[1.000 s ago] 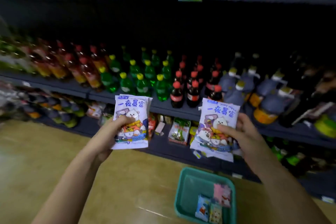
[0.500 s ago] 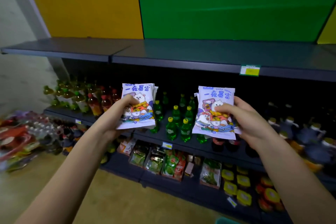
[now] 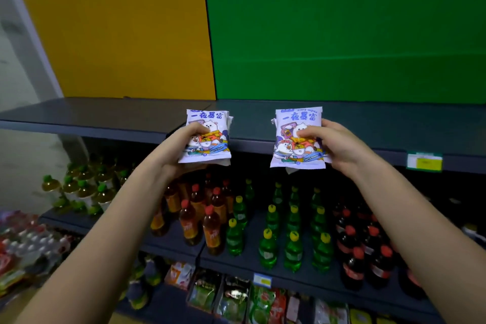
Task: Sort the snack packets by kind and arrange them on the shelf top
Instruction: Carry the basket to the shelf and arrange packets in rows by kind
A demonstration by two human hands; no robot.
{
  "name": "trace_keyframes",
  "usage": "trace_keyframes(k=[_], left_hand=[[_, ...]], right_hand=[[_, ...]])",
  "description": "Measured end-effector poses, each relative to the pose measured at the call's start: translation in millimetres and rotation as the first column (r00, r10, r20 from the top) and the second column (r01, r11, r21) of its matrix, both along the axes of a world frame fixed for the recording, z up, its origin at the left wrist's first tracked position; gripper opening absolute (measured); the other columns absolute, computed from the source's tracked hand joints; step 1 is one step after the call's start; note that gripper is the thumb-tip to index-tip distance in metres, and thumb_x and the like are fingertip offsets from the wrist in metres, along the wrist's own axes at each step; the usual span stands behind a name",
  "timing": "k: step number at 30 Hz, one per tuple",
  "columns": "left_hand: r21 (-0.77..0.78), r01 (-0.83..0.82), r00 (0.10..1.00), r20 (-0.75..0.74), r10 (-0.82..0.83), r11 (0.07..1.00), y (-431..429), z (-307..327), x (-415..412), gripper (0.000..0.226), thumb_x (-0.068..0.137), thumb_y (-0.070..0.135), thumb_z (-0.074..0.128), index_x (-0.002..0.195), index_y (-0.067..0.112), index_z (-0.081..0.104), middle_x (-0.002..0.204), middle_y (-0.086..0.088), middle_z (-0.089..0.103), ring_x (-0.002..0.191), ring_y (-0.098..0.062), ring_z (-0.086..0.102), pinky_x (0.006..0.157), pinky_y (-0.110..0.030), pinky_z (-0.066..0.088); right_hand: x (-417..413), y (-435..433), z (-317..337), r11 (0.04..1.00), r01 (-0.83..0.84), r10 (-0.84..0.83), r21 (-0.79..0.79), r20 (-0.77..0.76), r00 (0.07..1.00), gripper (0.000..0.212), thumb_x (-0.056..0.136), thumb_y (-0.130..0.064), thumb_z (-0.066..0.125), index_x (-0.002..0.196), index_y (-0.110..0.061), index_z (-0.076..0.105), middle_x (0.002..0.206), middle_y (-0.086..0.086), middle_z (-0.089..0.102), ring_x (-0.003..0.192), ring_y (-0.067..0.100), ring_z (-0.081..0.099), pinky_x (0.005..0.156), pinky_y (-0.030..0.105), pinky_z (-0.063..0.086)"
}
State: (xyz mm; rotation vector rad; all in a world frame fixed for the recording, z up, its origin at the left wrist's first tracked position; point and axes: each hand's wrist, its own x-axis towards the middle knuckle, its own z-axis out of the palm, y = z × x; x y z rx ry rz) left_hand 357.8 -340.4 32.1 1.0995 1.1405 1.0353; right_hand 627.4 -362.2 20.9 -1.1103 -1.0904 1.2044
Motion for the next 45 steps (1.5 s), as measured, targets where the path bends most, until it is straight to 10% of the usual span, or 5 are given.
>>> trace_keyframes(k=[24,30,34,38,45], left_hand=[[-0.009,0.021,0.966,-0.256,-0.022,1.000,344,-5,17,0.023,0.079,0.029,0.063,0.091,0.010,0.062,0.071,-0.004,0.067,0.061,-0.017,0.059,0.057,-0.025,0.047],[0.070,-0.005,0.962,-0.271,0.024,0.998,384,-12,18,0.023,0.080,0.030,0.065,0.081,0.008,0.061,0.075,-0.004,0.064,0.061,-0.017,0.056,0.052,-0.024,0.044],[0.145,0.009,0.949,-0.312,0.037,0.989,395,-22,20,0.029,0.071,0.042,0.066,0.076,0.014,0.062,0.088,-0.007,0.070,0.081,-0.025,0.063,0.074,-0.031,0.050],[0.266,-0.021,0.886,-0.442,0.141,0.964,398,-24,18,0.070,0.067,0.052,0.066,0.125,0.014,0.055,0.129,-0.007,0.058,0.118,-0.028,0.054,0.103,-0.043,0.042],[0.727,0.040,0.701,-0.510,0.499,0.686,376,-11,18,0.038,0.089,0.028,0.055,0.122,0.008,0.053,0.126,-0.008,0.055,0.120,-0.025,0.043,0.095,-0.036,0.034]], right_hand=[[-54,330,-7,0.937,0.337,-0.313,-0.089,0.215,0.925,0.031,0.081,-0.004,0.061,0.110,0.007,0.060,0.094,0.017,0.067,0.064,0.018,0.062,0.063,0.026,0.052],[-60,358,-14,0.913,0.408,-0.384,-0.034,0.269,0.883,0.004,0.085,-0.007,0.060,0.081,-0.009,0.059,0.110,0.019,0.066,0.081,0.023,0.061,0.080,0.033,0.050],[-66,367,-20,0.886,0.459,-0.413,0.069,0.568,0.712,0.029,0.090,-0.025,0.055,0.108,-0.004,0.065,0.115,0.013,0.066,0.101,0.027,0.060,0.080,0.029,0.043],[-72,367,-22,0.887,0.454,-0.323,0.083,0.814,0.482,0.044,0.095,-0.042,0.038,0.113,-0.011,0.062,0.119,0.011,0.062,0.116,0.033,0.052,0.094,0.037,0.041],[-57,327,0,0.871,0.463,-0.363,0.166,0.852,0.377,0.035,0.094,-0.030,0.045,0.117,-0.008,0.060,0.130,0.014,0.058,0.121,0.032,0.050,0.099,0.036,0.041]])
